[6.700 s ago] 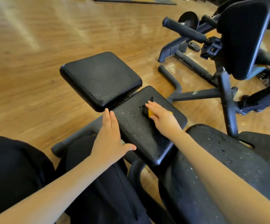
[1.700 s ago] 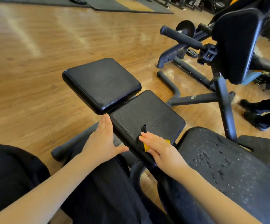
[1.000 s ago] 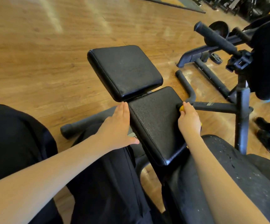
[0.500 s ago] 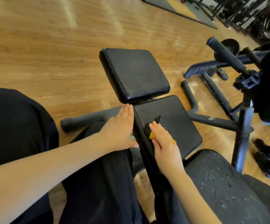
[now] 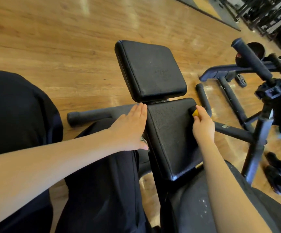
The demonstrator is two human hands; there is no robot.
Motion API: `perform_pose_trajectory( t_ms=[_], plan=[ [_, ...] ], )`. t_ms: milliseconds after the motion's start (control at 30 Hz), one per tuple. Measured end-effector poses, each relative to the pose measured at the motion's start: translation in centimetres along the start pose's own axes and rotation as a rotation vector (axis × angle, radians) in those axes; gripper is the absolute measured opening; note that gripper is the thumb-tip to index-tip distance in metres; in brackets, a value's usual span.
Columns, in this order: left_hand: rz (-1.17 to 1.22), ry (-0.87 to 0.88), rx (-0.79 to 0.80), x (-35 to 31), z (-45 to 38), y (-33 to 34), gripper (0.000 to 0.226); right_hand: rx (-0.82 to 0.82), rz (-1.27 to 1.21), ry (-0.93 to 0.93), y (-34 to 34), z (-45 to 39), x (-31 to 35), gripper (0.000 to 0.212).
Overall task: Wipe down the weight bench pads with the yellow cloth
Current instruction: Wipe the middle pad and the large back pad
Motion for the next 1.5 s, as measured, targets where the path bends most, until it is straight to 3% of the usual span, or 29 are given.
perform_pose_trajectory(
  t_ms=[133, 433, 700, 800, 1033, 1100, 1300, 1500],
  plan=[
    [-0.001, 0.007, -0.009, 0.1, 0.0, -0.1, 0.119, -0.039, 0.038, 0.051, 1.3, 0.1, 1.1, 0.043],
    [-0.001, 0.008, 0.002, -0.3, 0.2, -0.2, 0.12, 0.187, 0.009, -0.384, 3.7, 8.2, 6.6, 0.045],
    [0.016, 0.013, 0.024, 0.2, 0.2, -0.3, 0.12, 0.292, -0.005, -0.572, 2.6, 8.7, 4.1, 0.049],
    [0.032, 0.014, 0.034, 0.4, 0.2, -0.4, 0.119, 0.23, 0.007, -0.491, 1.5, 5.8, 2.4, 0.047],
    [0.023, 0.019, 0.034, 0.5, 0.1, -0.3, 0.12, -0.01, 0.0, 0.017, 1.0, -2.4, 0.3, 0.042],
    [0.025, 0.017, 0.035, 0.4, 0.1, -0.4, 0.12, -0.053, 0.015, 0.074, 1.8, -2.8, 1.4, 0.04],
    [0.003, 0.024, 0.026, 0.5, 0.1, -0.4, 0.116, 0.093, -0.032, -0.381, 4.9, 2.6, 8.3, 0.037],
    [0.008, 0.018, 0.036, 0.4, 0.2, -0.5, 0.114, 0.224, -0.092, -0.469, 4.3, 6.1, 8.0, 0.043]
  ],
)
Point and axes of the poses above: each hand's wrist, its own z-axis away from the middle knuckle, its own y-axis out of the palm, x = y × z, the point moved 4 cm from there along -z, towards the middle knuckle, and after that the axes turned 7 degrees about -y, right-handed, at the moved point
